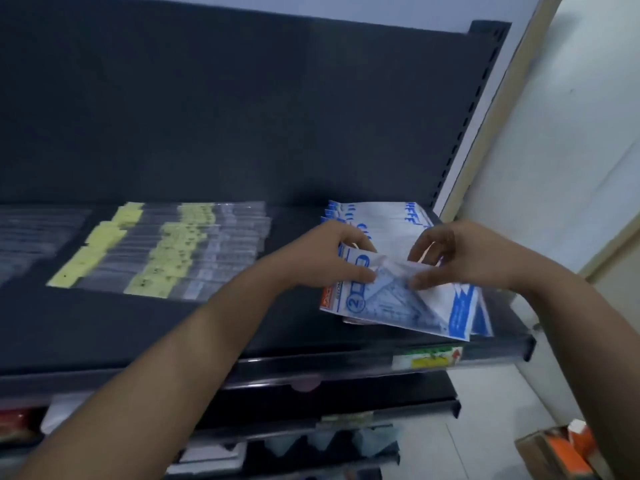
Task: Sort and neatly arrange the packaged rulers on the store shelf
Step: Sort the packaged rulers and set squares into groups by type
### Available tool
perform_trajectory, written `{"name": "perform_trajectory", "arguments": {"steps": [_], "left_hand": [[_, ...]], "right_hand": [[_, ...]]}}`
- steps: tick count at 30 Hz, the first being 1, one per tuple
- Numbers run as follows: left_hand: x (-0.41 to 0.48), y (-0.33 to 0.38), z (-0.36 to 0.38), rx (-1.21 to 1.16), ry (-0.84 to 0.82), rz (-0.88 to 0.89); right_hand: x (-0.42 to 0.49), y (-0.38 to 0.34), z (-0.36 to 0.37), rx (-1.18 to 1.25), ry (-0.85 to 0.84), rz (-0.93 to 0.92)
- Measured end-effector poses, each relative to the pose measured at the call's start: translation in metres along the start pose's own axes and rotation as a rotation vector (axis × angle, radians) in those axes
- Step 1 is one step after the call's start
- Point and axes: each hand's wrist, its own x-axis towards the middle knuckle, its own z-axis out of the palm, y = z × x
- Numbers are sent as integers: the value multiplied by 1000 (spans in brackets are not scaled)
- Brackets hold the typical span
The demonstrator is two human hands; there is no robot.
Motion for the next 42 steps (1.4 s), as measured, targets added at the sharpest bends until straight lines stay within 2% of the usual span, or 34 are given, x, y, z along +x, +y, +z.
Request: {"name": "perform_trajectory", "arguments": {"steps": [4, 8, 11, 16, 22, 29, 31, 35, 38, 42], "left_hand": [[8, 13, 35, 124, 80, -73], [6, 17, 54, 267, 118, -158], [3, 18, 60, 289, 119, -124], [1, 7, 60, 401, 77, -91], [8, -7, 60, 327, 182, -125], [25, 0, 52, 306, 163, -233], [24, 6, 57, 453, 182, -271], [9, 22, 66, 844, 237, -235], [-8, 32, 67, 887, 278, -217], [-43, 39, 50, 912, 505, -348]], "right_hand": [[-3, 48, -10, -140, -91, -34], [-4, 70, 4, -64, -131, -77], [-3, 81, 12, 17, -82, -78], [0, 85, 21, 8, 5, -95], [15, 82, 29, 2, 79, -124], [21, 81, 26, 29, 24, -136], [19, 78, 25, -60, 13, -148], [14, 65, 26, -495, 14, -203], [7, 53, 26, -638, 98, -249], [-5, 32, 28, -663, 230, -308]]}}
